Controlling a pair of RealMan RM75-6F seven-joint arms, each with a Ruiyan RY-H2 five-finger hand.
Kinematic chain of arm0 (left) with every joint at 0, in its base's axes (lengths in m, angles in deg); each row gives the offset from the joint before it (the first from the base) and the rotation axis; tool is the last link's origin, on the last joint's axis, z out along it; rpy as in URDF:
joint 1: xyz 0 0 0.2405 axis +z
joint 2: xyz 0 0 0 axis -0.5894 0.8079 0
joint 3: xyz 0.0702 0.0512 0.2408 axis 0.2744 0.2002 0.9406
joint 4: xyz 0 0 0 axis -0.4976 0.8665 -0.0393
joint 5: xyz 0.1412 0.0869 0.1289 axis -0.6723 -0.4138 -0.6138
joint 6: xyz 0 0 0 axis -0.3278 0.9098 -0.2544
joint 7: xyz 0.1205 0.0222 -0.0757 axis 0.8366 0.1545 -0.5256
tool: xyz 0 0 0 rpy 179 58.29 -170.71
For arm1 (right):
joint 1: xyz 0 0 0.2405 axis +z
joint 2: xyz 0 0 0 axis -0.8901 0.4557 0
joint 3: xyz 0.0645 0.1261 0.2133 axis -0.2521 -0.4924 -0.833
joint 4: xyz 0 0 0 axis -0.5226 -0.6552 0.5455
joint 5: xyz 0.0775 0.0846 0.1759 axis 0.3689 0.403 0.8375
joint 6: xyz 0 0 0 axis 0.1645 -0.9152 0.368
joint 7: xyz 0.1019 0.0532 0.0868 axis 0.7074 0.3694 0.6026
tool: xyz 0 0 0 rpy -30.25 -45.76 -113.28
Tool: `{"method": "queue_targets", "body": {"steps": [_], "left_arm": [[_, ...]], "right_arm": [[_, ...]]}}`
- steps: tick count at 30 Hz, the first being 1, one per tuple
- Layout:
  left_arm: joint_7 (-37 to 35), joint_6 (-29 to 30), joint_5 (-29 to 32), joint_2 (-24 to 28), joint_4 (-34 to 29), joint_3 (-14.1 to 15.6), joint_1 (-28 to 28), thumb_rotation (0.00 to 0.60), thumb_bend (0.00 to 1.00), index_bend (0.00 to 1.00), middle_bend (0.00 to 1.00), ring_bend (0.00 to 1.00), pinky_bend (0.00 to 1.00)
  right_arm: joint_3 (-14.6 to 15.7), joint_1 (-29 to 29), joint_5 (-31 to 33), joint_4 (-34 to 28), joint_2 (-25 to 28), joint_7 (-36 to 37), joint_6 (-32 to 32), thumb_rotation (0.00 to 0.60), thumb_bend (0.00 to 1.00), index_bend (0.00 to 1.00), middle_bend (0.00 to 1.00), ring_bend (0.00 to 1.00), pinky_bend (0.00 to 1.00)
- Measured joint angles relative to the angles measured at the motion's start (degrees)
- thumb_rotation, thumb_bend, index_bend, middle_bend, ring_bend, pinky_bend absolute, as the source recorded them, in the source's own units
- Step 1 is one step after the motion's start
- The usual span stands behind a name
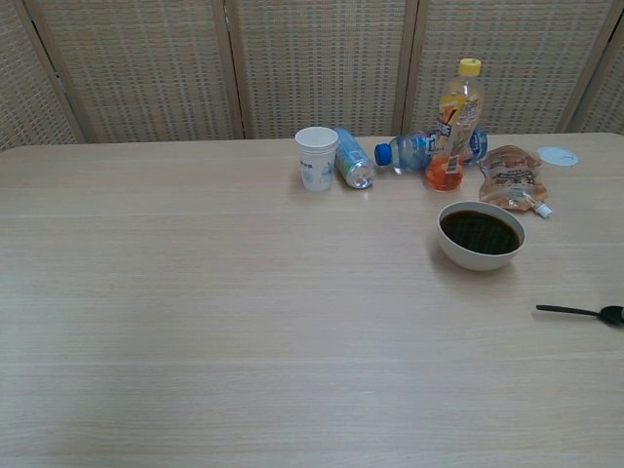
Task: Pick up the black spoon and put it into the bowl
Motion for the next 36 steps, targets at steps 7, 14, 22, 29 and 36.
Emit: {"method": "queue_targets", "body": {"steps": [7, 14, 22, 29, 36], "left_arm": [[0.2, -0.08, 0.13, -0.05, -0.14, 0.03, 0.02, 0.6, 0.32, 0.0, 0.0, 0.0, 0.0], [0.2, -0.04, 0.4, -0.08, 0.01, -0.01, 0.14, 0.6, 0.32, 0.0, 0.0, 0.0, 0.0], [-0.22, -0.21, 0.33, -0.18, 0.28, -0.09, -0.01, 0.6, 0.32, 0.0, 0.0, 0.0, 0.0], [-0.86, -0.11, 0.45, -0.1, 0.8, -0.1, 0.16, 0.6, 0.32, 0.0, 0.0, 0.0, 0.0], [-1.05, 0.2, 0.14, 0.32, 1.31, -0.42, -0.02, 0.6, 0.32, 0.0, 0.0, 0.0, 0.0]], "right_arm": [[-0.44, 0.51, 0.09, 0.55, 0.2, -0.07, -0.47, 0.6, 0.76, 0.19, 0.93, 0.98, 0.99], [-0.64, 0.72, -0.22, -0.06, 0.45, -0.54, 0.06, 0.6, 0.76, 0.19, 0.92, 0.98, 0.99], [-1.49, -0.2, -3.13, -3.97, 1.64, -0.77, 4.83, 0.6, 0.67, 0.36, 0.63, 0.77, 0.95], [-2.93, -2.54, -7.26, -6.72, 1.23, -1.41, 13.88, 0.6, 0.43, 0.48, 0.5, 0.54, 0.82], [-3.99, -4.38, -9.58, -7.01, -1.51, -6.27, 21.27, 0.6, 0.42, 0.48, 0.54, 0.56, 0.78]]}}
